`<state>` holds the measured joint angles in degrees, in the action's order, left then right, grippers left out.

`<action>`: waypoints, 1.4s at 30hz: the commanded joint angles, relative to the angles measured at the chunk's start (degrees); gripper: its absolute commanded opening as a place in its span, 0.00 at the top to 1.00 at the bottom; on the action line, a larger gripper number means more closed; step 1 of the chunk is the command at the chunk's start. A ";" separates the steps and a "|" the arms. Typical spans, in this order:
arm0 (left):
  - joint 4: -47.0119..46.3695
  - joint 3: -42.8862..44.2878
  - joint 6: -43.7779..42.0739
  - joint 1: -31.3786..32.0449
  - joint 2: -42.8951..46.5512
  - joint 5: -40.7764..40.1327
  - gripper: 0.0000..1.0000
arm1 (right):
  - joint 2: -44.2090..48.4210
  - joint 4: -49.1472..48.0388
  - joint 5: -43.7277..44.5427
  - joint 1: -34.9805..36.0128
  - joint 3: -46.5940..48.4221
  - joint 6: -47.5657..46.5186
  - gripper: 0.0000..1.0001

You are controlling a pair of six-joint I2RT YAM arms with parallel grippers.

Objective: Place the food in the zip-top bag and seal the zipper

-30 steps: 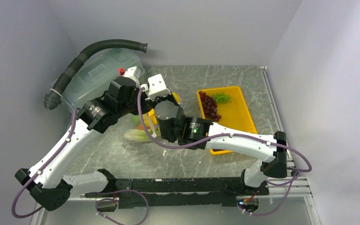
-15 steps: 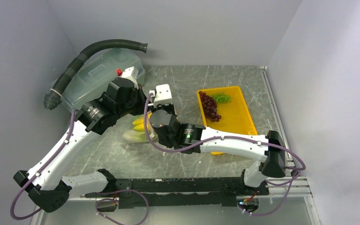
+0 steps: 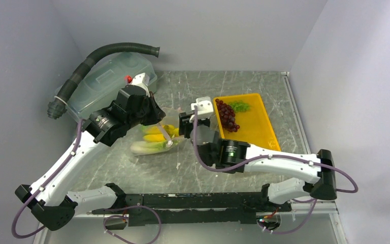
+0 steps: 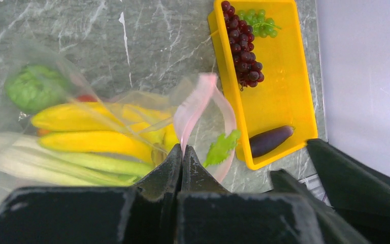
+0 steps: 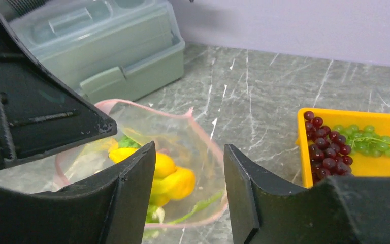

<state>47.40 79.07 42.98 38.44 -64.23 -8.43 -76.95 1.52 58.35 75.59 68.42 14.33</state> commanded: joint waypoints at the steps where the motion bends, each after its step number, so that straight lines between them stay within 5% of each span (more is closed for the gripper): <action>1: -3.34 0.24 1.31 -0.46 0.78 -0.84 1.00 | 4.82 -3.11 -2.19 0.35 -0.84 0.40 0.45; 15: -2.89 0.86 -0.28 -0.68 0.51 0.09 1.00 | 10.06 15.88 -1.85 -2.08 0.56 4.49 0.44; 31: -2.81 -0.93 -3.02 -0.82 2.48 0.33 1.00 | 19.45 42.49 -17.01 -22.53 -0.92 13.69 0.40; 42: -2.62 -1.73 -4.99 -0.89 2.86 2.48 1.00 | 18.74 54.23 -28.04 -33.69 -2.51 17.62 0.27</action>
<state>47.46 77.97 39.51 37.80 -63.05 -7.16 -57.76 50.87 36.51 44.47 67.02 29.23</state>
